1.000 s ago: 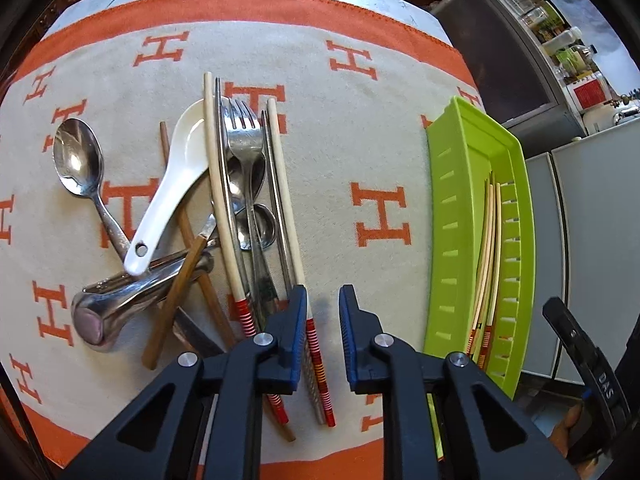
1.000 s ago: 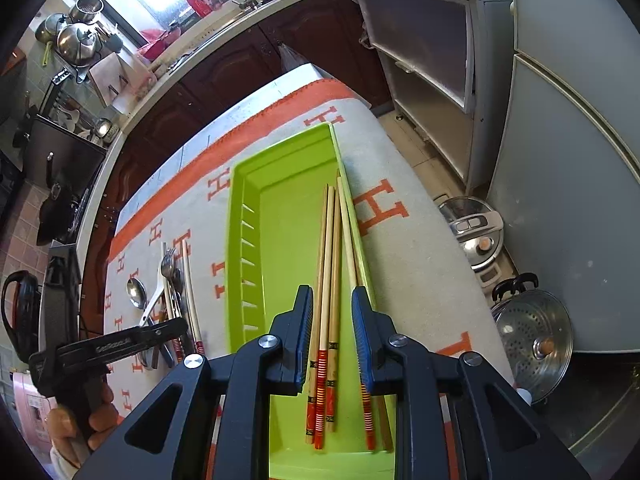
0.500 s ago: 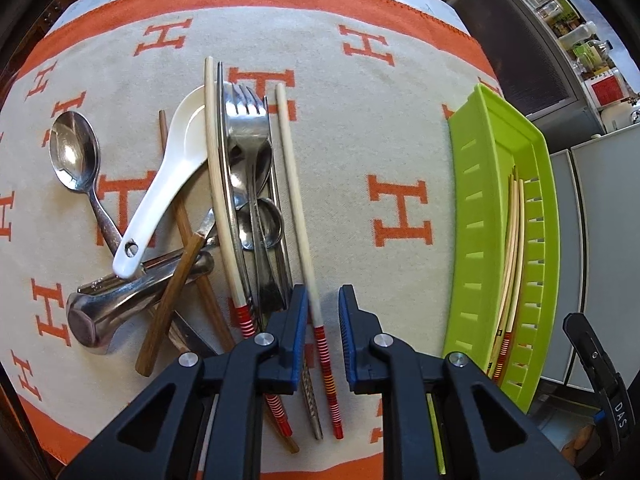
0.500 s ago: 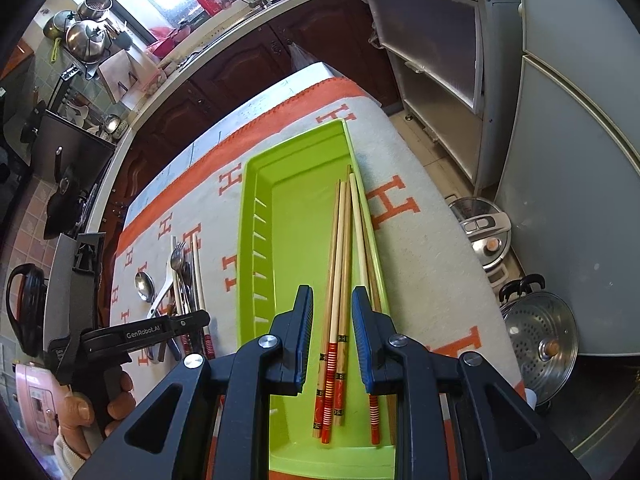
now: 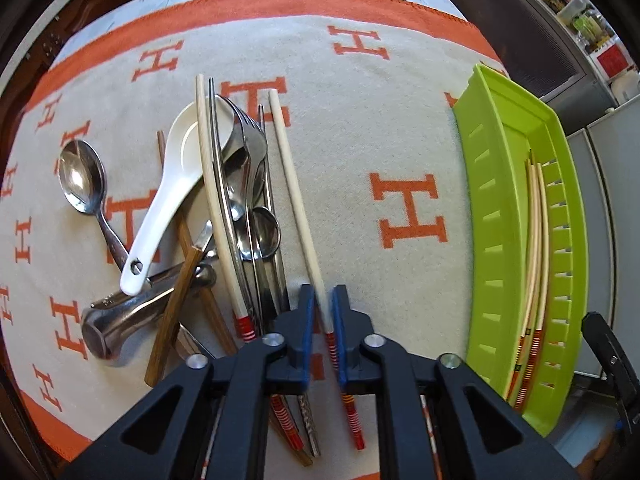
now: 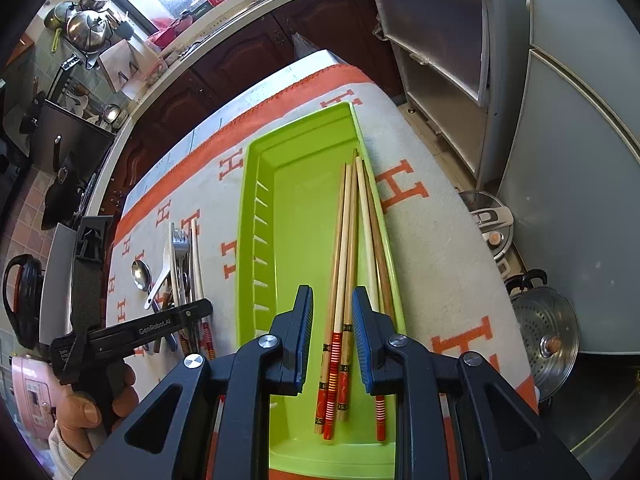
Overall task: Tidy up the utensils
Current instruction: 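Grasp a white red-striped chopstick with the left tool and lower it into the green tray, then grasp a thin metal chopstick from the pile with the right tool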
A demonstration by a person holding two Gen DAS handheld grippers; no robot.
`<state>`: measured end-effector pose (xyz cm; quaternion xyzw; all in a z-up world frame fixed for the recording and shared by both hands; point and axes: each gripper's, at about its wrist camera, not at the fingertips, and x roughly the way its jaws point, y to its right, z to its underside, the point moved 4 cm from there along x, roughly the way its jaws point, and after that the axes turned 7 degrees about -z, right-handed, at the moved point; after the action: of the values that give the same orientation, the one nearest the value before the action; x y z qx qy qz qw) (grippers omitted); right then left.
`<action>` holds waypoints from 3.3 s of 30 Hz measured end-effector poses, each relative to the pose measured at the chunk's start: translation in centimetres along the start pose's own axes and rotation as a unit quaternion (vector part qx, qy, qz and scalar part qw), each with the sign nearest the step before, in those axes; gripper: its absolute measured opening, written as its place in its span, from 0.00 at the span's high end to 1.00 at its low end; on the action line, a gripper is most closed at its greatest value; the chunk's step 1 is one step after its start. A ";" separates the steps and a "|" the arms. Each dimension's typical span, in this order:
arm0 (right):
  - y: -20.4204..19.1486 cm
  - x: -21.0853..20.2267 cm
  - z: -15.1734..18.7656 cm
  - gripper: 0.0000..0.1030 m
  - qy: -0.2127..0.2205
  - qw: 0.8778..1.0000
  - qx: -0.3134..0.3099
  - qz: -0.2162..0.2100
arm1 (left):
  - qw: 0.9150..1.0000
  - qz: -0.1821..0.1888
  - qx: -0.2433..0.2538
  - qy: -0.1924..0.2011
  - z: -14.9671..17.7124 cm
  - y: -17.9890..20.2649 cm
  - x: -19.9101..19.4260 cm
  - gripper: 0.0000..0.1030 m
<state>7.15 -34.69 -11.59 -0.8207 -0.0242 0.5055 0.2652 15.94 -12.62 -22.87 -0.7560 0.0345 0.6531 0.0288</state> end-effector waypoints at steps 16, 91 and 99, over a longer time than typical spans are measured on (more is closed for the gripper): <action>0.4 -4.2 1.0 0.81 0.038 0.999 0.005 -0.001 | 0.991 0.109 0.039 0.063 3.1 2.4 -10.4 0.97; -15.8 13.7 4.8 0.82 -0.172 0.970 -0.167 -0.038 | 0.991 0.088 -0.062 0.076 5.4 -13.0 -6.3 0.89; -17.0 16.5 6.0 0.90 -0.169 0.957 -0.238 0.010 | 0.990 0.101 -0.064 0.072 4.3 -12.8 -5.9 0.90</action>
<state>14.01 -12.57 -19.38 -0.7629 -0.1799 0.6190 0.0495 12.00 0.56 -17.65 -0.7942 0.0715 0.5970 -0.0883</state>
